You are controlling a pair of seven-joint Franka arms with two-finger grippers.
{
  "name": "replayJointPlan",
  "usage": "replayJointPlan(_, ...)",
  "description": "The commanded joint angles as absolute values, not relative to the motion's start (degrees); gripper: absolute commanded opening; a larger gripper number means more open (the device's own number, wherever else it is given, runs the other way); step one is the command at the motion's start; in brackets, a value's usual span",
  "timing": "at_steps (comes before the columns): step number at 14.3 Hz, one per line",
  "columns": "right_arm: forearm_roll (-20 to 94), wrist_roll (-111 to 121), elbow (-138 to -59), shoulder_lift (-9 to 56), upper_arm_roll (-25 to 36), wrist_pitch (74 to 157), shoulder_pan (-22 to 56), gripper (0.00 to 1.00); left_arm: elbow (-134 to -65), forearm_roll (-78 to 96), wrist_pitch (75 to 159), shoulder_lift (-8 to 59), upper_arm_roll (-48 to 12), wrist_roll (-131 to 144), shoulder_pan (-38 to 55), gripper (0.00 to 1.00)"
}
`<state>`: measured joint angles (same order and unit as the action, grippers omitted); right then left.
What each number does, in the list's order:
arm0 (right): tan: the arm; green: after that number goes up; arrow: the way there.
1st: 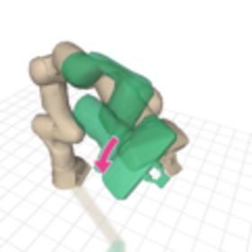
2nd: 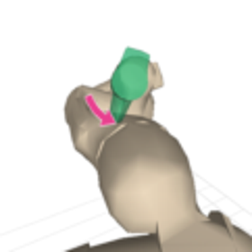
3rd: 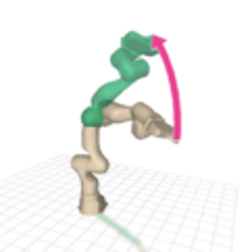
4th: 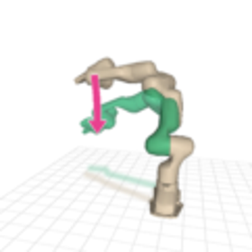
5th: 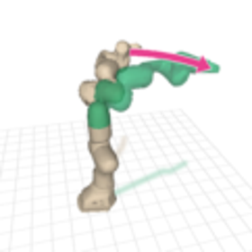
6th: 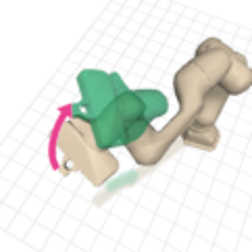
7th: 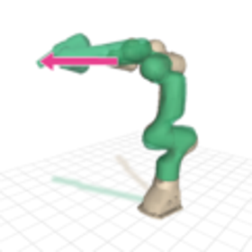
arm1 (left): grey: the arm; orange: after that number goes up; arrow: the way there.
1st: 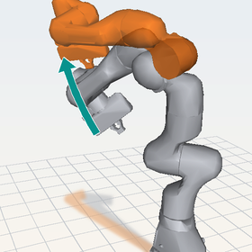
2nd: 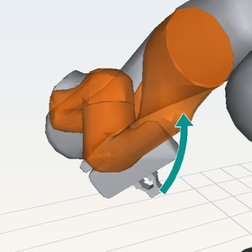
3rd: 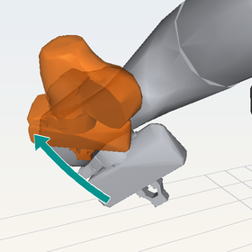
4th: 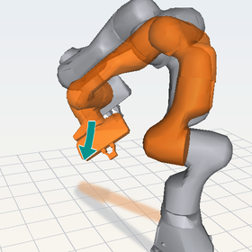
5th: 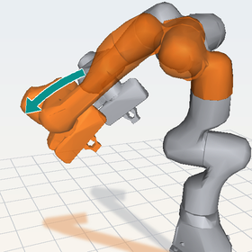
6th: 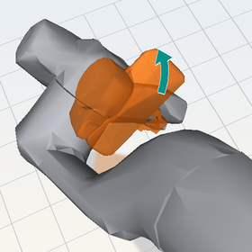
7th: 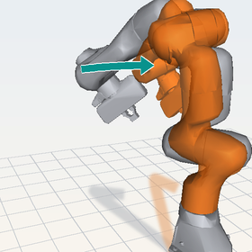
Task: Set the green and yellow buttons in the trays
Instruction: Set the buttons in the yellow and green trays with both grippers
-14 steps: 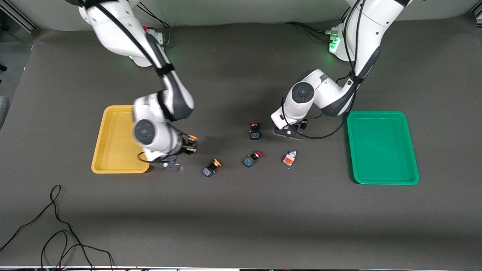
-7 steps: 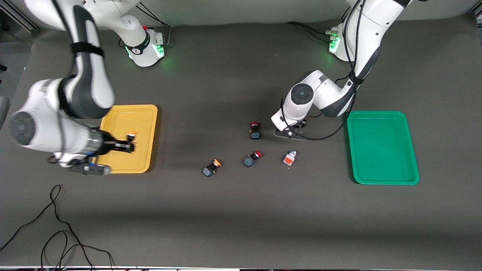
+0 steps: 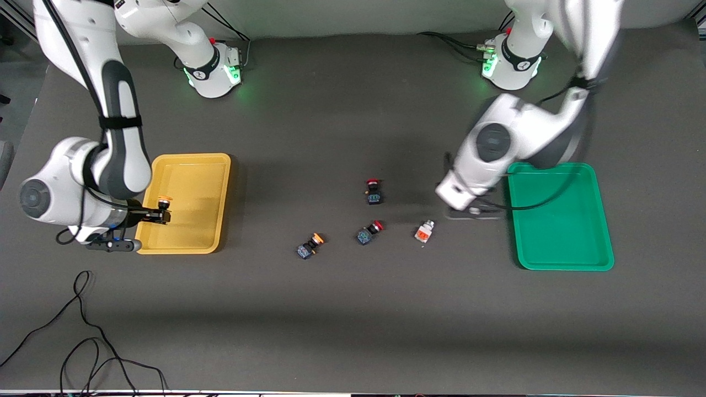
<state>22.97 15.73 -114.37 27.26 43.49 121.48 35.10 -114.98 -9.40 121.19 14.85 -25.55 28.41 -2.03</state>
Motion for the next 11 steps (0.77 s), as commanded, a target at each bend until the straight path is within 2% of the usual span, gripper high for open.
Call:
replayJointPlan(1, 31.25, 23.96, -114.17, 32.77, 43.86, 124.89, 34.72, 0.03, -116.63, -7.30, 117.34, 11.17, -25.93, 14.72, -13.76, 0.33)
replayJointPlan(2, 33.20, 26.43, -113.91, 33.31, 44.03, 124.89, 34.46, 0.13, -116.63, -7.38, 117.42, 11.34, -25.75, 11.11, -17.45, 0.33)
replayJointPlan(3, 33.22, 26.37, -113.47, 32.79, 44.03, 124.46, 34.45, 0.46, -116.89, -7.47, 118.38, 11.95, -25.58, 7.33, -20.27, 0.33)
replayJointPlan(5, 33.22, 25.84, -111.46, 31.56, 44.64, 122.88, 34.37, 0.99, -118.03, -7.99, 122.93, 14.92, -25.58, 3.09, -24.41, 0.33)
replayJointPlan(7, 32.96, 25.58, -107.78, 31.38, 46.31, 118.24, 34.54, 1.00, -120.83, -9.13, 130.05, 18.26, -25.32, 2.99, -25.05, 0.33)
replayJointPlan(11, 28.21, 25.58, -99.07, 31.29, 49.12, 109.71, 34.45, 1.00, -121.38, -13.01, 133.59, 23.55, -23.12, 2.99, -25.31, 0.35)
